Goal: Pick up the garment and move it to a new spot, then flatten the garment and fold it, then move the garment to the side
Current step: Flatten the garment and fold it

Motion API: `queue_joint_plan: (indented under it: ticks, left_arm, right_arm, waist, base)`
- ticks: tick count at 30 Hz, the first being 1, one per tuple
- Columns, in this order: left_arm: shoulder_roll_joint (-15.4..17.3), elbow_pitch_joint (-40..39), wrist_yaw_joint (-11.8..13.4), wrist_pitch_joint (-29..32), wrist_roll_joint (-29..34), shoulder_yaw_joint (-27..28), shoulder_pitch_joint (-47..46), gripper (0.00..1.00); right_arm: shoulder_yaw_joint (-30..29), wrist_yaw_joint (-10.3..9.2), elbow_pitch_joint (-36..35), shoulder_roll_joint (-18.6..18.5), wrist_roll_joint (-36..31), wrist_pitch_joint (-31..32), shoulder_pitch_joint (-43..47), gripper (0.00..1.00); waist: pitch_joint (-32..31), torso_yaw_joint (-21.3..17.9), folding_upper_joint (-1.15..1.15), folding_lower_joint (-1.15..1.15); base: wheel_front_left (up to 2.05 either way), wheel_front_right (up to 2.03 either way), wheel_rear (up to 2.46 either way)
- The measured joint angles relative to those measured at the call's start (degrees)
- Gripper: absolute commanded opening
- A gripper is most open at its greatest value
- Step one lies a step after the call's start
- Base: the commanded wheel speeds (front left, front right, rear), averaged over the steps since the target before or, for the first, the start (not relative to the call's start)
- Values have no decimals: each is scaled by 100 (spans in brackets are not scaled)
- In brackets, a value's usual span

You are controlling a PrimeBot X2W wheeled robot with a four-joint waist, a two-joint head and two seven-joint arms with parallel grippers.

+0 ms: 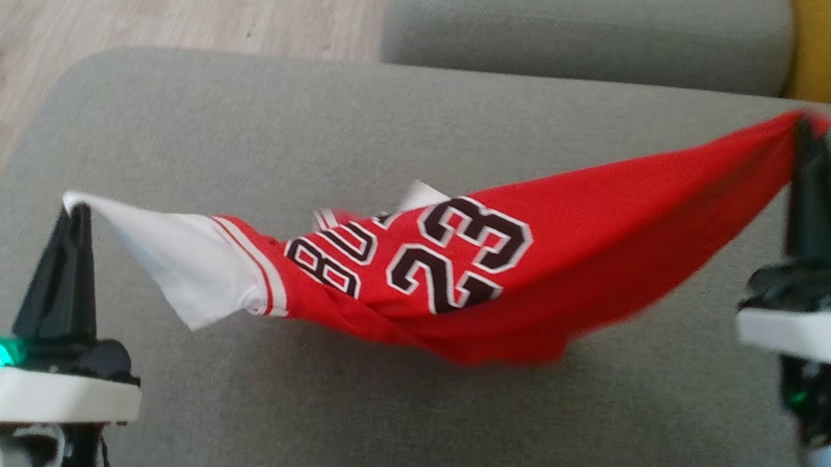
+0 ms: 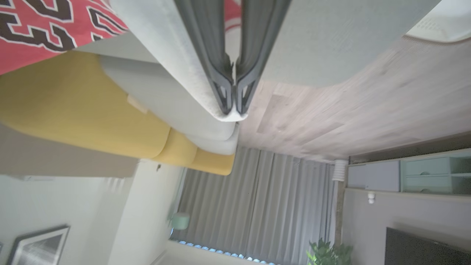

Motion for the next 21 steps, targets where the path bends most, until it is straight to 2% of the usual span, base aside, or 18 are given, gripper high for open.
queue_joint_plan:
  ticks: [4, 6, 10, 15, 16, 17, 21]
  left_arm:
    - [55, -783, -49, 250, -244, 71, 1, 0]
    - [83, -1095, -96, 431, -400, 74, 0, 0]
    - [69, -1350, -186, 759, -725, -120, -80, 0]
    - [-32, -979, -456, 926, -730, -712, -824, 0]
    - [-96, -829, -498, 922, -679, -821, -999, 0]
    - [-174, -676, -541, 902, -639, -917, -1158, 0]
    - [-434, 11, -634, 628, -503, -1139, -1559, 0]
  right_arm:
    - [2, 0, -137, -369, -130, 0, -437, 0]
    - [96, 0, 98, -549, -216, -1, -797, 0]
    - [408, 0, 1230, -740, -260, 64, -1765, 0]
    - [1145, 0, 3103, -687, -66, 292, -3012, 0]
    - [1281, 0, 3449, -657, -26, 300, -3176, 33]
    - [1386, 0, 3783, -609, 10, 304, -3317, 100]
    - [1768, 0, 4595, -408, 214, 204, -3604, 100]
  waist:
    - [-137, -154, 0, 0]
    - [-161, -217, 0, 0]
    - [-38, -196, 0, 0]
    - [332, 23, 0, 0]
    - [416, 77, 0, 0]
    - [507, 130, 0, 0]
    - [833, 310, 0, 0]
  base:
    - [0, 0, 0]
    - [0, 0, 0]
    - [0, 0, 0]
    - [0, 0, 0]
    - [0, 0, 0]
    - [0, 0, 0]
    - [0, 0, 0]
